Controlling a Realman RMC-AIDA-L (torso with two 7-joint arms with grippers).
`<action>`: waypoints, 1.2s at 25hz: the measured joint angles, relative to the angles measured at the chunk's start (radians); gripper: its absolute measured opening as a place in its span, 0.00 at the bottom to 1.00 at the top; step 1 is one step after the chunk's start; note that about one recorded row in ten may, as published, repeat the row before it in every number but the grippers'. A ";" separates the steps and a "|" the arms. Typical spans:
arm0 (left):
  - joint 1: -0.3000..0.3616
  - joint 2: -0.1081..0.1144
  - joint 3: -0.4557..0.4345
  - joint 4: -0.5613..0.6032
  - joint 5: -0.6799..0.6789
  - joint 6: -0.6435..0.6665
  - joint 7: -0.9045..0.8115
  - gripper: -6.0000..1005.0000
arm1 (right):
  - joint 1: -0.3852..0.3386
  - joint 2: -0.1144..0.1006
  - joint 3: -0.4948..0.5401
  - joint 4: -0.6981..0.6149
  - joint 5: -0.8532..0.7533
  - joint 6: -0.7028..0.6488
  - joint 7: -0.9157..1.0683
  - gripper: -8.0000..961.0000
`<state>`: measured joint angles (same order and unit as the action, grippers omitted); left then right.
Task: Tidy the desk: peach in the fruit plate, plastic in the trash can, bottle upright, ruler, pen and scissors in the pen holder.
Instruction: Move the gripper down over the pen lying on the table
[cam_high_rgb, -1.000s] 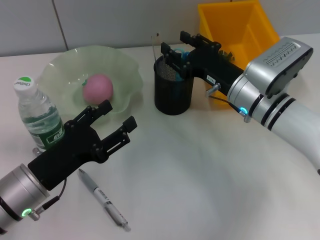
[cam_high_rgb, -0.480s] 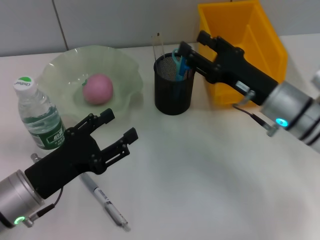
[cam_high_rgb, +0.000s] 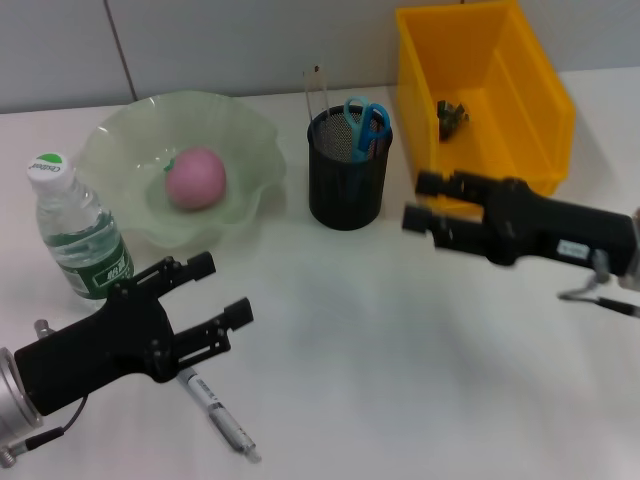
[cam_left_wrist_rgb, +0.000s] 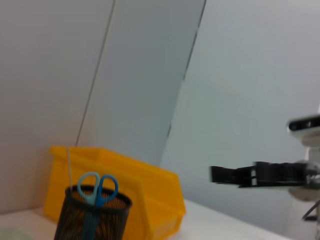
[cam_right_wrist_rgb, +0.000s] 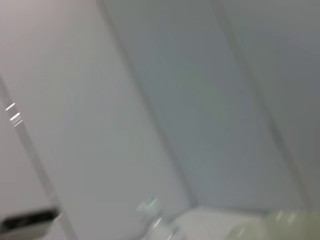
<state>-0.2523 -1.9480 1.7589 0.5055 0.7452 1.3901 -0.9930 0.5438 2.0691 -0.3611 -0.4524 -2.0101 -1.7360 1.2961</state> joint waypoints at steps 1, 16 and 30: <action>-0.003 0.002 -0.024 0.005 0.041 0.002 -0.015 0.79 | -0.012 -0.004 -0.043 -0.035 0.000 -0.019 0.035 0.74; -0.024 0.011 -0.374 0.173 0.584 0.153 -0.231 0.78 | -0.071 0.006 -0.339 -0.305 -0.156 -0.050 0.164 0.74; -0.056 -0.050 -0.540 0.696 1.134 0.393 -0.358 0.78 | -0.039 -0.001 -0.343 -0.298 -0.188 -0.044 0.283 0.74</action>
<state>-0.3086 -1.9980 1.2186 1.2014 1.8795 1.7826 -1.3509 0.5052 2.0680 -0.7039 -0.7502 -2.1982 -1.7798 1.5789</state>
